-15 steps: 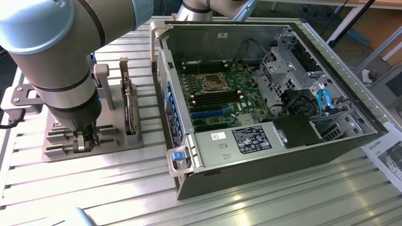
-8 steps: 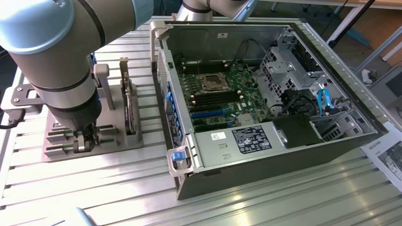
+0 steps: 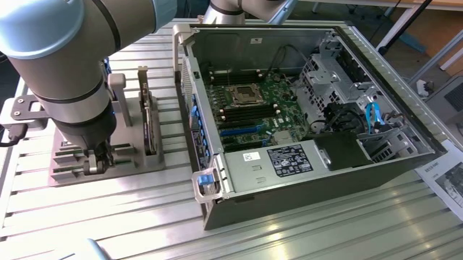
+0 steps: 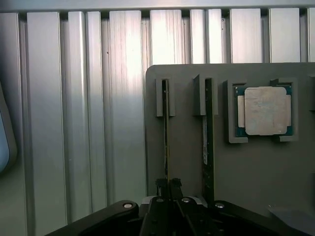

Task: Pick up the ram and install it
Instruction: 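Pick up the ram and move it above insertion slot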

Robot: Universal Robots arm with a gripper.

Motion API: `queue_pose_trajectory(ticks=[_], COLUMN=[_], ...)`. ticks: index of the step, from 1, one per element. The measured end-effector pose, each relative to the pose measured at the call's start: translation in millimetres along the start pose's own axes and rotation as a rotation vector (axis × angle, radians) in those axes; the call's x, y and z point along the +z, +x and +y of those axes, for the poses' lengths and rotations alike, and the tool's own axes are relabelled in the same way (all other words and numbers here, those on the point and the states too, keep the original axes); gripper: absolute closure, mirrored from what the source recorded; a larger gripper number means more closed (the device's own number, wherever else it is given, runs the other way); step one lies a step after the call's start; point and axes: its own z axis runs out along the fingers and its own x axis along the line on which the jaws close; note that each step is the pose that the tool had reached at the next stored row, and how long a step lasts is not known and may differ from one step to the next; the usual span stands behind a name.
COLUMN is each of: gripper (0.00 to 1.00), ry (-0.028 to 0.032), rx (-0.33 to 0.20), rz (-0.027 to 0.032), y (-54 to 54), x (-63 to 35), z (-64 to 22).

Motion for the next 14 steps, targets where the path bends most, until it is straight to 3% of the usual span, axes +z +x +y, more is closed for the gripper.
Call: queue_pose_trajectory(ticks=[14], gripper=[0.88], ry=[0.0001], rx=[0.0], rz=[-0.0001], y=[-0.4], x=[-15.4], z=[0.5])
